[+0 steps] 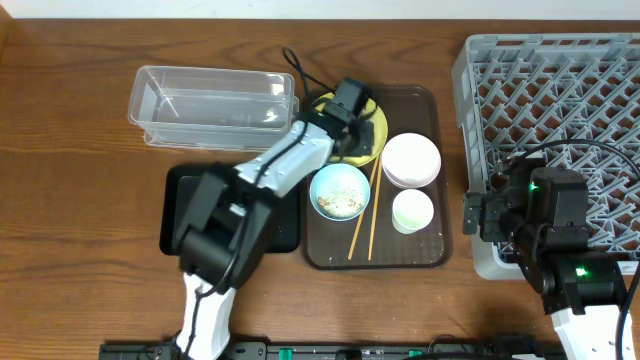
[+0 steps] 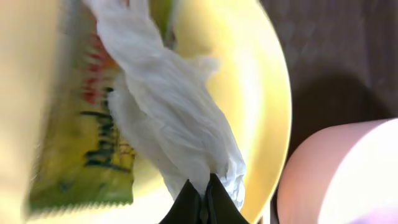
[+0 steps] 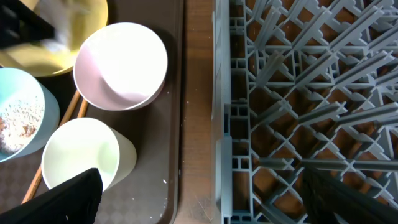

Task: Sort waste into correct bins and load items into the dishwasher rack
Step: 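Reach left gripper to the yellow plate and grasp the plastic bag, then carry the plastic bag left and drop it into the clear bin, then grasp the yellow snack wrapper on the plate with the left gripper, then move the wrapper left and release it into the clear bin, then reach left gripper to the light-blue bowl rim and grasp it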

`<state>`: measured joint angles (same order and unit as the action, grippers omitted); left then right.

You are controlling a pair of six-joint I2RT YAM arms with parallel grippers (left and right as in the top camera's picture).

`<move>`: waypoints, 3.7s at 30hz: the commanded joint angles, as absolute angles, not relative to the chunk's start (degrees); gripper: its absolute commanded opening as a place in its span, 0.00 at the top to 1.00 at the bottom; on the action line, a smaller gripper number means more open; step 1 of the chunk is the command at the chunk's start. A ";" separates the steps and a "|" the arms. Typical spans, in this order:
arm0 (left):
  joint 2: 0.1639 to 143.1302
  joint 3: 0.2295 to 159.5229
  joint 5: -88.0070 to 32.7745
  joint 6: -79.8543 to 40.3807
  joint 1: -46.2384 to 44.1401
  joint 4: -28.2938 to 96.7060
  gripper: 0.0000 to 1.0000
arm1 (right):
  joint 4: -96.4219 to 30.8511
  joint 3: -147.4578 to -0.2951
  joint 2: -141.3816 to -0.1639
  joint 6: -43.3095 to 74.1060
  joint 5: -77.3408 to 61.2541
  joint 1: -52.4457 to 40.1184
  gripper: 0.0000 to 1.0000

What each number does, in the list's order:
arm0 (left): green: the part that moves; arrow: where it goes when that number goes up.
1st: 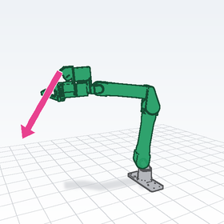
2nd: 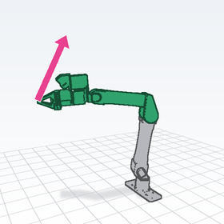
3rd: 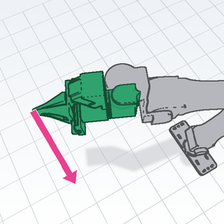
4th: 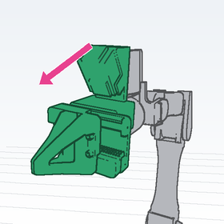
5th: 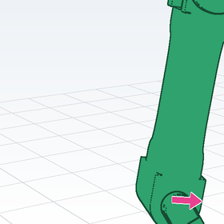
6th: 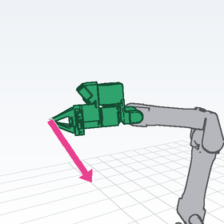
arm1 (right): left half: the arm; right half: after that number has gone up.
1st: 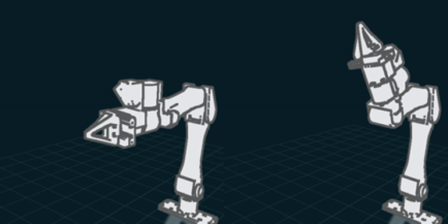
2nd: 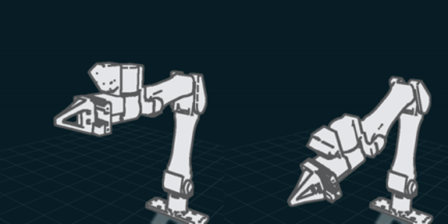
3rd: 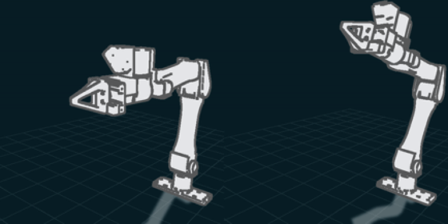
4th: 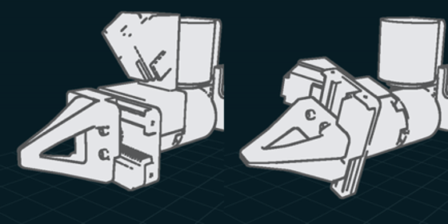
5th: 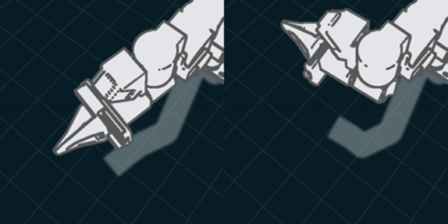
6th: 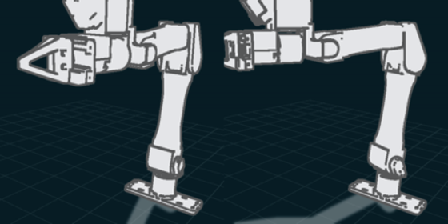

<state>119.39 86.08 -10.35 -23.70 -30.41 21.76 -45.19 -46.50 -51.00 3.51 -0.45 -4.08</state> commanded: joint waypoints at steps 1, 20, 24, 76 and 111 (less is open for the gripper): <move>111.50 87.24 -9.80 -22.79 -27.05 22.96 0.94 | -45.23 -47.83 -51.00 4.23 -0.69 -4.43 0.01; 103.85 86.41 -7.97 -25.89 -8.14 31.29 0.63 | -45.21 -47.83 -51.03 4.23 -0.69 -4.43 0.01; 103.83 86.41 -9.80 -25.30 -9.15 31.27 0.47 | -45.21 -47.83 -51.03 4.23 -0.69 -4.43 0.01; 106.28 86.54 0.78 -18.31 -21.39 29.19 0.94 | -45.80 -47.83 -51.03 4.23 -0.69 -4.43 0.01; 101.84 86.46 -0.62 -36.67 -27.81 41.39 0.42 | -46.04 -47.83 -51.03 4.23 -0.69 -4.43 0.01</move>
<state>100.09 86.54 -0.45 -43.94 -23.88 40.91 -45.93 -46.57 -51.00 3.51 -0.45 -4.08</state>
